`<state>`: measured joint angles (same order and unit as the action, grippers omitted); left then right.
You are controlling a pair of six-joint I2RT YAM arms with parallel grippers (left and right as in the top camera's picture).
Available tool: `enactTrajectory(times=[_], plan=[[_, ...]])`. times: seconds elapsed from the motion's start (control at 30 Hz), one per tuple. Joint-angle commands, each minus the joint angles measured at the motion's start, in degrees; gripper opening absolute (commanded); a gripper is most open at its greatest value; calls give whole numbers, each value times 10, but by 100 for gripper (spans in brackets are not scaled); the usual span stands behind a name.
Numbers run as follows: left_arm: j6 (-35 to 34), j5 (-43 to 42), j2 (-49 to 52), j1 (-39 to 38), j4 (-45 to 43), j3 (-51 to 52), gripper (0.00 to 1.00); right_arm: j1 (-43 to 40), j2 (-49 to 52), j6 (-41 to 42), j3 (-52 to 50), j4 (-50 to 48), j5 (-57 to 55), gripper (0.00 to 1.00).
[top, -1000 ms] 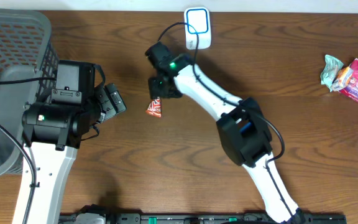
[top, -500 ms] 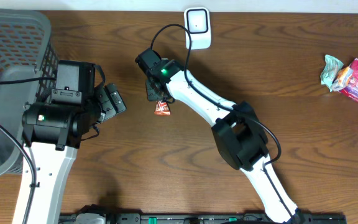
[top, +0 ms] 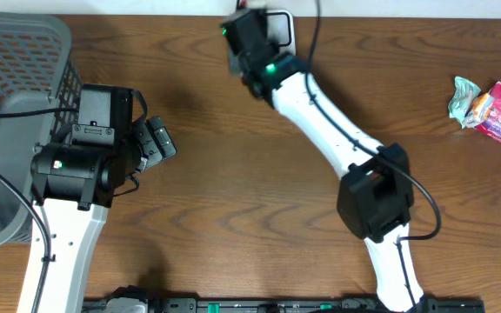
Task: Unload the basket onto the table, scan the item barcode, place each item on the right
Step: 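Raise the chocolate bar up to the scanner with the right gripper, then carry the chocolate bar to the far right pile and release it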
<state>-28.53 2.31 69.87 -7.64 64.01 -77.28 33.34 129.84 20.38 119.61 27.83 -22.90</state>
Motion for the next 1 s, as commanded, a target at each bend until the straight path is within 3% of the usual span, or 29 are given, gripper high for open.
enactTrajectory(times=[0.0, 0.27, 0.57, 0.97], plan=[[-3, 7, -4, 2, 0, -6, 98, -25, 17, -59, 5, -46, -47, 1], [-3, 8, -4, 2, 0, -6, 98, -80, 70, -59, 5, -135, -45, 1], [-3, 7, -4, 2, 0, -6, 98, -98, 74, -59, 5, -143, 2, 1], [-3, 7, -4, 2, 0, -6, 98, -143, 4, -83, 5, -60, -307, 1]])
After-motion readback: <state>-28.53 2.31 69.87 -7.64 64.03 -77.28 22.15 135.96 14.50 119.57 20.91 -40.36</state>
